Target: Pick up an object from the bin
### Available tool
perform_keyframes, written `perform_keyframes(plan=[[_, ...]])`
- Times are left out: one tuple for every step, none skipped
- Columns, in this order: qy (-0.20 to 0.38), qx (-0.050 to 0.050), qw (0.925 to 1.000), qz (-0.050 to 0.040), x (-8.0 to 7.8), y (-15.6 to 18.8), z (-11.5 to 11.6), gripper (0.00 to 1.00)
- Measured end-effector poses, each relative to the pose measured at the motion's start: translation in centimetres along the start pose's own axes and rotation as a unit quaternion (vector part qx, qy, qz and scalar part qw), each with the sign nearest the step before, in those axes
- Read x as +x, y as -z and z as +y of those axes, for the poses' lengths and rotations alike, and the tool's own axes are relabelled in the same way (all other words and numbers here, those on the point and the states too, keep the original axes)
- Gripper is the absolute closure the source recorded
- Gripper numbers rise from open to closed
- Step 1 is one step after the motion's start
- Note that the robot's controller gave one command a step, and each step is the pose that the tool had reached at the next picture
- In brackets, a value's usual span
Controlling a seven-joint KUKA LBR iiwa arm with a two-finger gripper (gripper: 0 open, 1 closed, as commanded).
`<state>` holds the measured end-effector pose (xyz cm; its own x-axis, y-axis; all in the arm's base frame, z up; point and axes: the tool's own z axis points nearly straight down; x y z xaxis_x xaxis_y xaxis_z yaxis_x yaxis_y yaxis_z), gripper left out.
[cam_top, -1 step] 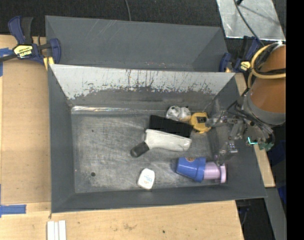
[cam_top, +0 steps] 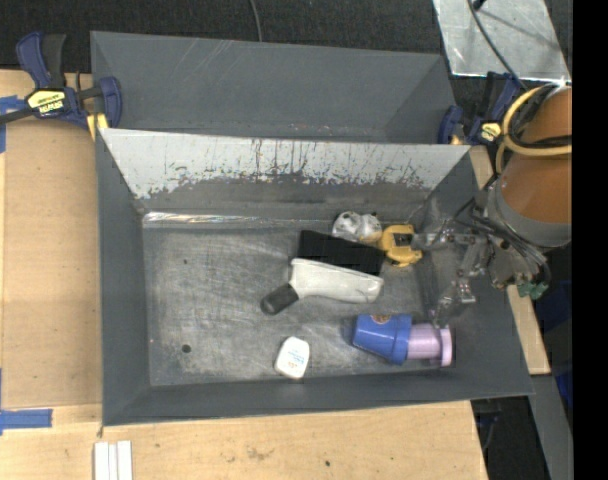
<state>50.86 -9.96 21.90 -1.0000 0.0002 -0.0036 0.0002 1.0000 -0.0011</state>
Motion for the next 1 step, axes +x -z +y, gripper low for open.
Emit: perform_keyframes(plan=[[-0.012,0.0,0.9999,-0.0009,1.3,-7.83,0.78,0.0]])
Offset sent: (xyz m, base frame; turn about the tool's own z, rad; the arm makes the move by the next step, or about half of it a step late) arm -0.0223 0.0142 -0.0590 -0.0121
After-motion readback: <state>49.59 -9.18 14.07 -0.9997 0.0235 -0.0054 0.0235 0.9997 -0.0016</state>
